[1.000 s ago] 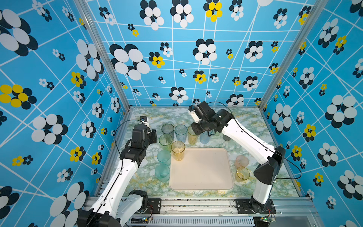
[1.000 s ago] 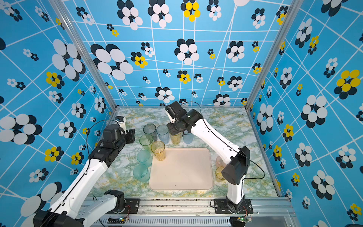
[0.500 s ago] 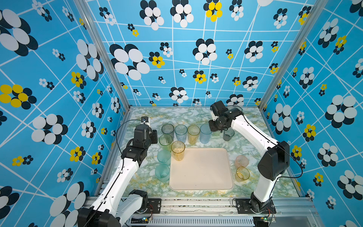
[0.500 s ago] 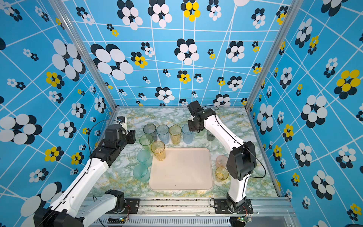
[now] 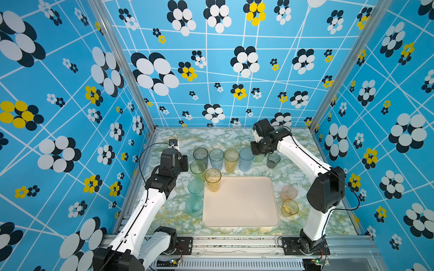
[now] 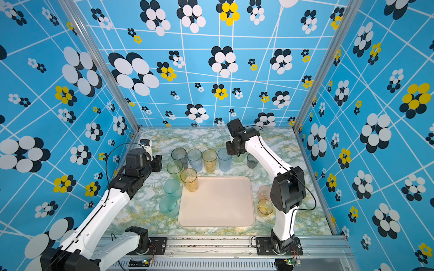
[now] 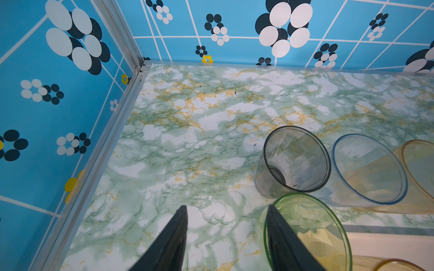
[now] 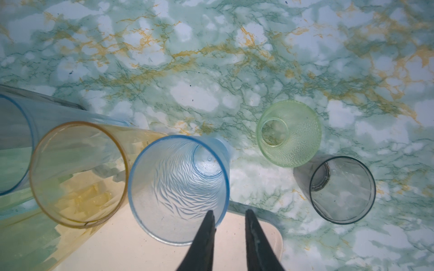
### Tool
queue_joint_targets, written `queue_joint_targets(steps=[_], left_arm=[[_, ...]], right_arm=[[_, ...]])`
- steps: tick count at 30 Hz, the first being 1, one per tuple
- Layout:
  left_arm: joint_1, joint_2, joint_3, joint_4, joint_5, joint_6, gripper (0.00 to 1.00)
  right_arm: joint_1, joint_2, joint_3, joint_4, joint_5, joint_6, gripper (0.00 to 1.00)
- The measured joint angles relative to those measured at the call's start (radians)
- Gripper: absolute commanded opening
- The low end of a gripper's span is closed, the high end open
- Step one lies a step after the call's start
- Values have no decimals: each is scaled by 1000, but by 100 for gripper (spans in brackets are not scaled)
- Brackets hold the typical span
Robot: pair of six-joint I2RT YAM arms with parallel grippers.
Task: Place the glasses into the tray
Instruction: Pick up the glass from the top-center of the table.
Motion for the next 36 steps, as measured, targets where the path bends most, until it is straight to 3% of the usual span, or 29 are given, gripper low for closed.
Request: queue_joint_targets(steps=[26,36], left_arm=[[0,5,0,0,0,0,55],[0,5,0,0,-1,0,55]], right_arm=[[-14,75,26,0,-26,0,22],[-14,101,34,0,-33,-1,11]])
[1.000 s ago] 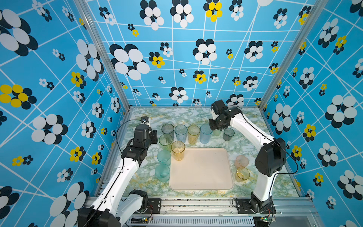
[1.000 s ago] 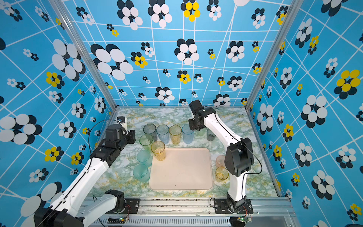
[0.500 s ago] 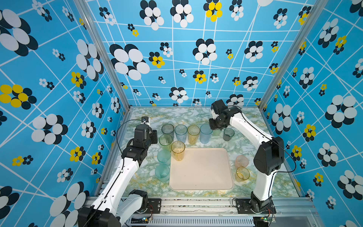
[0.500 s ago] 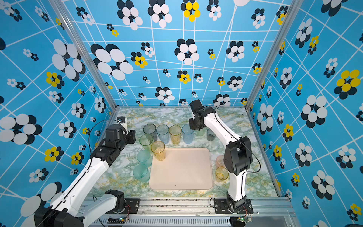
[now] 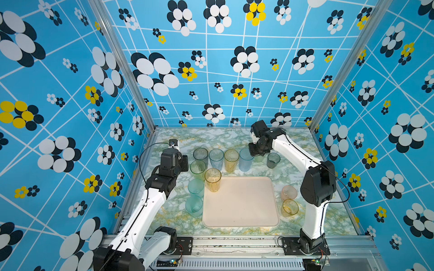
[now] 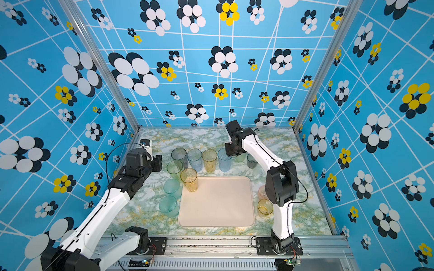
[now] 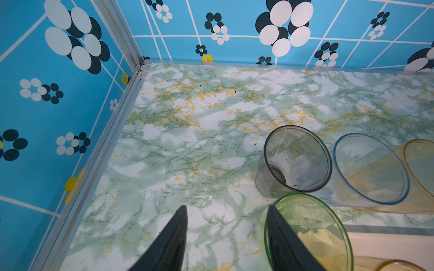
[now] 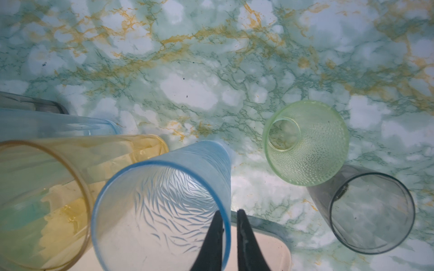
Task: Place the glasses into the tray
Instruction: Pick up the glass from the top-center of the table.
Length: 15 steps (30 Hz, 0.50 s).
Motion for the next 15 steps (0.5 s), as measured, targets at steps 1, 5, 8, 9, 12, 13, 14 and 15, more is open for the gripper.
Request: queue_joint_targets(steps=[1,5,8,9,12,13,14,15], left_arm=[[0,0,0,0,0,0,55],[0,0,0,0,0,0,55],[0,1,0,0,0,0,55],[0,2,0,0,0,0,55],[0,7,0,0,-1,0,55],[0,9,0,0,-2,0,55],[0,10,0,0,-3,0,55],[0,11,0,0,-3,0,55]], right_arm=[[0,2,0,0,0,0,9],[0,2,0,-4,1,-2,2],[0,1,0,-4,4,-7,0],[0,-2,-4,-3,8,-8,0],[0,-43,-53,9,26,-14,0],[0,-68,-80,16,34,-15,0],[0,-95,-105,19,41,-18,0],[0,-127,-130,21,50,-19,0]])
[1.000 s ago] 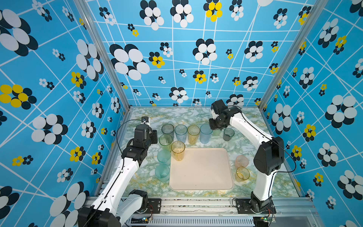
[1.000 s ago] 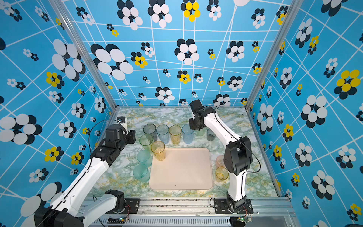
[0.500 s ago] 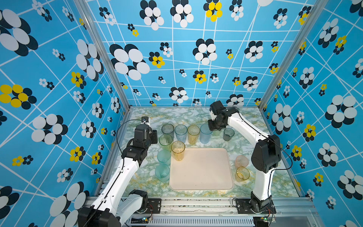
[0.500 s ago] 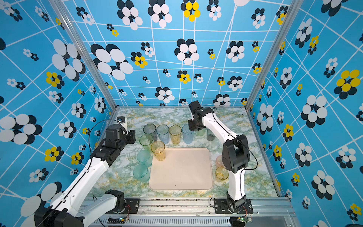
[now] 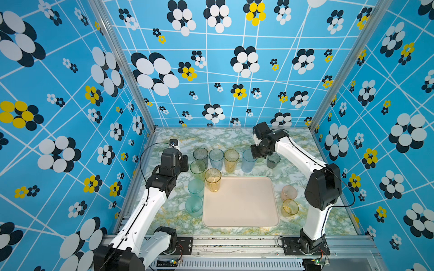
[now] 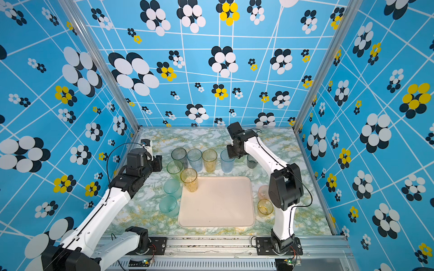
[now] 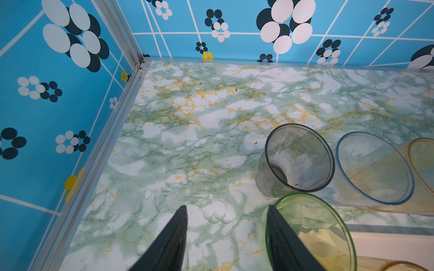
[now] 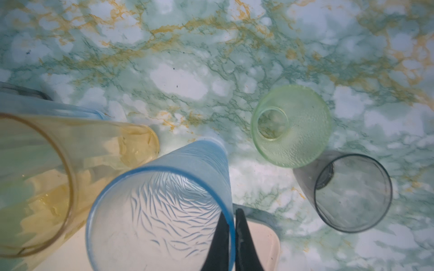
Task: Place the glasses into the tray
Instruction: Pick up the glass from the top-center of the table, then place the glass on the tray.
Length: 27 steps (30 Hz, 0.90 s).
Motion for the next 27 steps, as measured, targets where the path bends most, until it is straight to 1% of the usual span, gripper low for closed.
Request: queue_joint_targets(steps=[6,8,10,12,18,23,27], left_arm=[[0,0,0,0,-1,-1,55],[0,0,0,1,-4,-4,55],[0,0,0,1,-4,-8,55],[-1,0,0,0,-4,-12,55],[-2,0,0,0,-4,-22,55],[-10,-8,0,-15,-4,-28,55],[-12,-16,0,-23,-3,-35,55]], right_arm=[[3,-259,-159,10,13,-11,0],[19,-339,-204,8,14,-19,0],[63,-400,-240,1,22,-26,0],[139,-442,-260,-12,24,-29,0],[354,-471,-280,-37,6,-25,0],[470,-458,-292,-35,-3,-6,0],[541,-398,-280,-29,-14,2,0]])
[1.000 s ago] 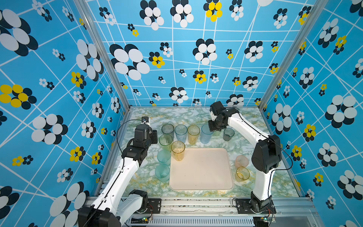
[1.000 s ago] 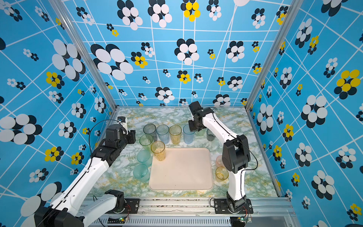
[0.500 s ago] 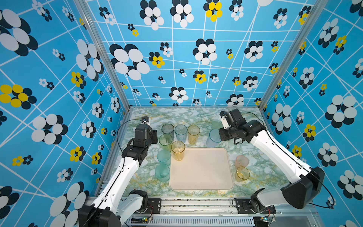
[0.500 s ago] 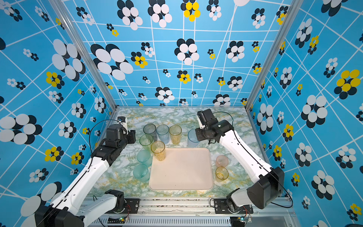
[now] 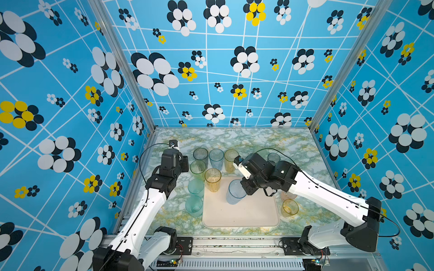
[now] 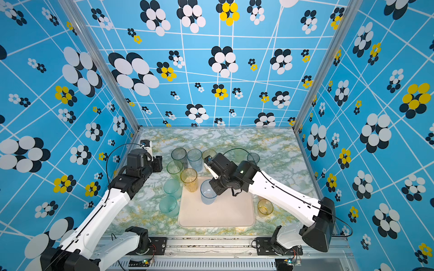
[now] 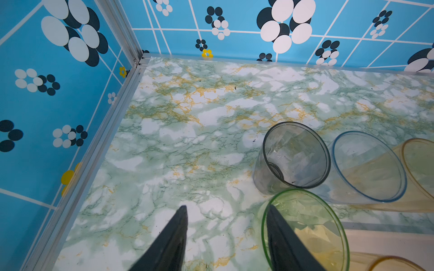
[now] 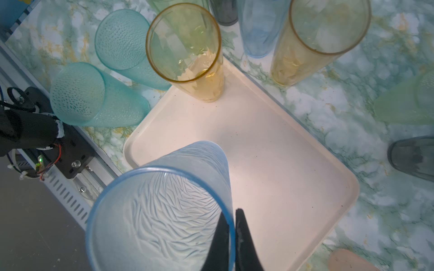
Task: Place the glasses into the tray
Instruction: Place the glass on the tray.
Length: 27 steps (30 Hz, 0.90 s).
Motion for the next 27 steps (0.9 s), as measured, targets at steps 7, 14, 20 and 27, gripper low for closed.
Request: queue_joint_targets(steps=[7,14,20,27], left_arm=[[-14,-1,0,-15,0,-1,55],[-17,-1,0,-20,0,0,55],[-22,-1,0,-27,0,0,55],[-22,-1,0,-29,0,0,55]], right_arm=[[63,171,115,4,-29,0,0],[78,271,246,-1,-35,-1,0],[99,333,309,-15,-31,-2,0],[111,380,326,-51,-27,-2,0]])
